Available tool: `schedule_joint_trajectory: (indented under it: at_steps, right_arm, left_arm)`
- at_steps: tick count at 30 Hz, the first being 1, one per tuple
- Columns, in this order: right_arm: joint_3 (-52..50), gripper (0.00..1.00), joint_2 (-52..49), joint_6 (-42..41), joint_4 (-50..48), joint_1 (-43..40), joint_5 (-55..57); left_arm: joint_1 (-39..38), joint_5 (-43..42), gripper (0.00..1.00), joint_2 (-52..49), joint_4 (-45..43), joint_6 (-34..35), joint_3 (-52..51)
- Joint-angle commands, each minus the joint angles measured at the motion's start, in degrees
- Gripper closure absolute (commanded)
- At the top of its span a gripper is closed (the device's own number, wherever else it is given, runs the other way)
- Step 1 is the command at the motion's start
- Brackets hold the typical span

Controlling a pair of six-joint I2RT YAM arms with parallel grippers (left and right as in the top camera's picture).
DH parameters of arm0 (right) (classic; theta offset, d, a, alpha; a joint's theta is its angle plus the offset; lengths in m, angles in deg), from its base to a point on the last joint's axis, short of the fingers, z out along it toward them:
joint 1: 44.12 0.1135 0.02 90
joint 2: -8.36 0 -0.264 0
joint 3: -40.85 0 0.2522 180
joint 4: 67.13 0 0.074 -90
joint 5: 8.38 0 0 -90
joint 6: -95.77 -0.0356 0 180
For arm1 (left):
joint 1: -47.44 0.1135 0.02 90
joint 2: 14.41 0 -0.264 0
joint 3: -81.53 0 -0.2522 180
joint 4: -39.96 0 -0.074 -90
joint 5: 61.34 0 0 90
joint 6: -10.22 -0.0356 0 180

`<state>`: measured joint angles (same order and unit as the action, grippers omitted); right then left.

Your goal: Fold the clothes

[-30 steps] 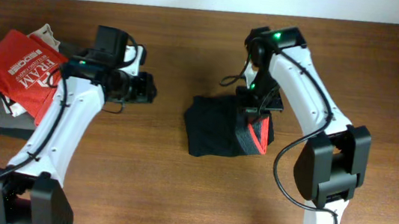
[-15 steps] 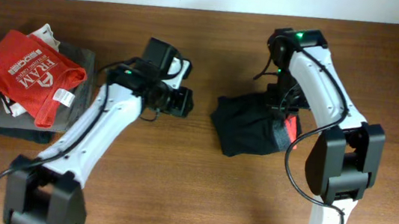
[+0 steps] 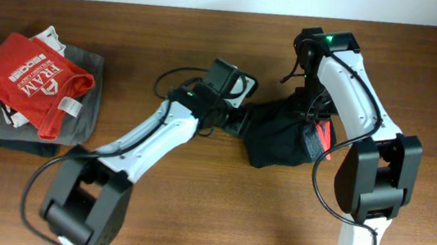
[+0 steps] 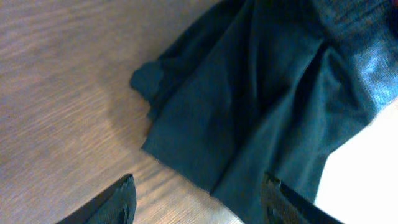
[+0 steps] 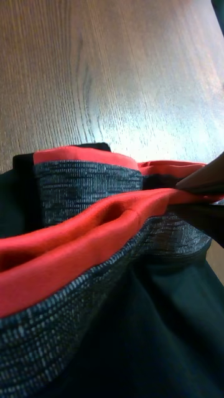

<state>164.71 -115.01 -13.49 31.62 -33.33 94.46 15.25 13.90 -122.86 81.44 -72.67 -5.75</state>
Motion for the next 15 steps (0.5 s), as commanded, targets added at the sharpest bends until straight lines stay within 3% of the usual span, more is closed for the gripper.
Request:
schedule_joint_trajectory:
  at_steps: [1,11,15]
  right_arm:
    - [-0.28,0.92,0.13,-1.03,-0.2,-1.14,2.4]
    - [-0.28,0.92,0.13,-0.98,-0.68,-1.18,2.99]
    - [-0.28,0.86,0.11,-0.96,-2.43,-1.57,6.16]
  left_arm:
    - [-1.01,-0.48,0.36,-5.07,-3.19,-1.62,-0.28]
    - [-2.97,-2.6,0.36,-12.96,-8.37,-1.62,-0.28]
    - [-3.63,-2.62,0.36,-14.25,-6.47,-1.6,-0.28]
